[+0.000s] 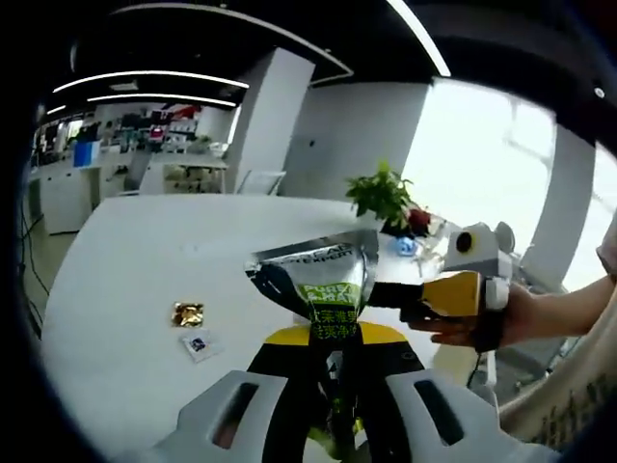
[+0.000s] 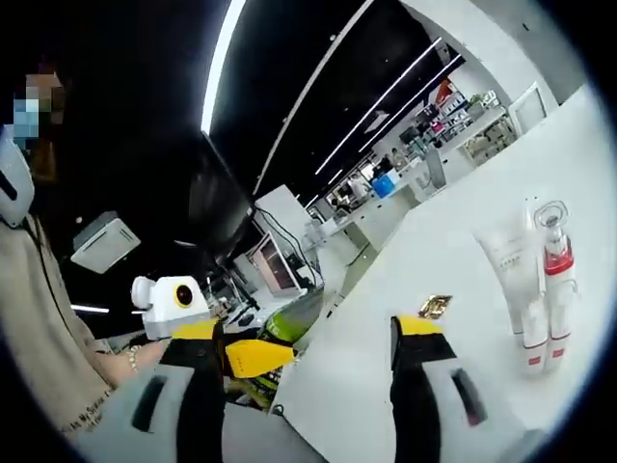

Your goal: Arrange the skincare products in the storage area until every visible bottle or jar stands upright without overlapping.

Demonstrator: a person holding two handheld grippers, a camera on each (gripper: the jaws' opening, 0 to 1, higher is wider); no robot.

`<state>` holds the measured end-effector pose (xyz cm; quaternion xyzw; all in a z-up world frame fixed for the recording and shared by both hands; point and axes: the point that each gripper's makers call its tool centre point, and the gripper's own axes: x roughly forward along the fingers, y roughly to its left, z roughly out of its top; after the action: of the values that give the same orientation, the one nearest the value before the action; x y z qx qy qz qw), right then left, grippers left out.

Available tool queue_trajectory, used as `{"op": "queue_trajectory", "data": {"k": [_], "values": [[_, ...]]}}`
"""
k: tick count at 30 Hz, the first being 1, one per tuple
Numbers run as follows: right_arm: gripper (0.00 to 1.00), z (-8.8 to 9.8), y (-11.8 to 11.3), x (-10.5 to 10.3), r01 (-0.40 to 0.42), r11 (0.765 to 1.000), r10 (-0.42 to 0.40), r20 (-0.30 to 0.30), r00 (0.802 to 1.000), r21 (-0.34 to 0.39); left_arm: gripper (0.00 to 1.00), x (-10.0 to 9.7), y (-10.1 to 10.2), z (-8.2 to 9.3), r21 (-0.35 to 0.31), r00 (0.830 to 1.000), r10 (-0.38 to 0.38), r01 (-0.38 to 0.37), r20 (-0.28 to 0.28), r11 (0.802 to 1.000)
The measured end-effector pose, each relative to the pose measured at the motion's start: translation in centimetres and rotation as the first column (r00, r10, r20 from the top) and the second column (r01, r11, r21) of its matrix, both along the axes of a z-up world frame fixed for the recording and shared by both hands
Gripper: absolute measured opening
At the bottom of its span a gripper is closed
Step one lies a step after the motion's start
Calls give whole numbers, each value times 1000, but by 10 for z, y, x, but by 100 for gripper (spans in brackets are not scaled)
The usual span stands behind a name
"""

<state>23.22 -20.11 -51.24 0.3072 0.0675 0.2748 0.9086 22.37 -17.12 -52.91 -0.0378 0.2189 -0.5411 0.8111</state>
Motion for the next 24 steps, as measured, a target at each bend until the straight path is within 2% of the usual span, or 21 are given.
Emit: {"op": "queue_trajectory", "data": {"k": [4, 7, 9, 12, 13, 16, 18, 20, 22, 24], "values": [[52, 4, -1, 2, 10, 998, -9, -14, 1000, 60, 12, -6, -1, 1, 1, 1000, -11, 11, 10, 1000], [29, 4, 0, 1, -1, 998, 3, -25, 1000, 67, 12, -10, -1, 1, 5, 1000, -24, 24, 19, 1000], [20, 6, 1, -1, -16, 996, 18, -23, 1000, 83, 13, -12, -2, 1, 5, 999, -26, 26, 19, 1000], [14, 10, 4, -3, -34, 992, 38, -27, 999, 123, 15, -13, -1, 2, -3, 1000, -20, 20, 18, 1000], [11, 14, 7, -5, -58, 984, 64, -31, 997, 171, 17, -14, -2, 2, -7, 1000, -23, 23, 18, 1000], [7, 12, 5, -6, -66, 987, 72, -40, 997, 143, 23, -15, -1, 2, -9, 1000, -24, 24, 12, 1000], [4, 15, 4, -8, -79, 979, 90, -53, 995, 186, 30, -15, -1, 4, -32, 1000, -18, 18, -6, 999], [3, 16, -2, -9, -77, 975, 89, -49, 995, 208, 35, -15, 1, 6, -37, 1000, -13, 13, 0, 999], [3, 17, -7, -10, -77, 973, 91, -53, 994, 219, 35, -12, 3, 8, -28, 1000, -3, 3, 26, 1000], [2, 17, -12, -11, -75, 974, 90, -58, 994, 214, 32, -12, 5, 13, -48, 1000, -19, 20, 16, 999]]}}
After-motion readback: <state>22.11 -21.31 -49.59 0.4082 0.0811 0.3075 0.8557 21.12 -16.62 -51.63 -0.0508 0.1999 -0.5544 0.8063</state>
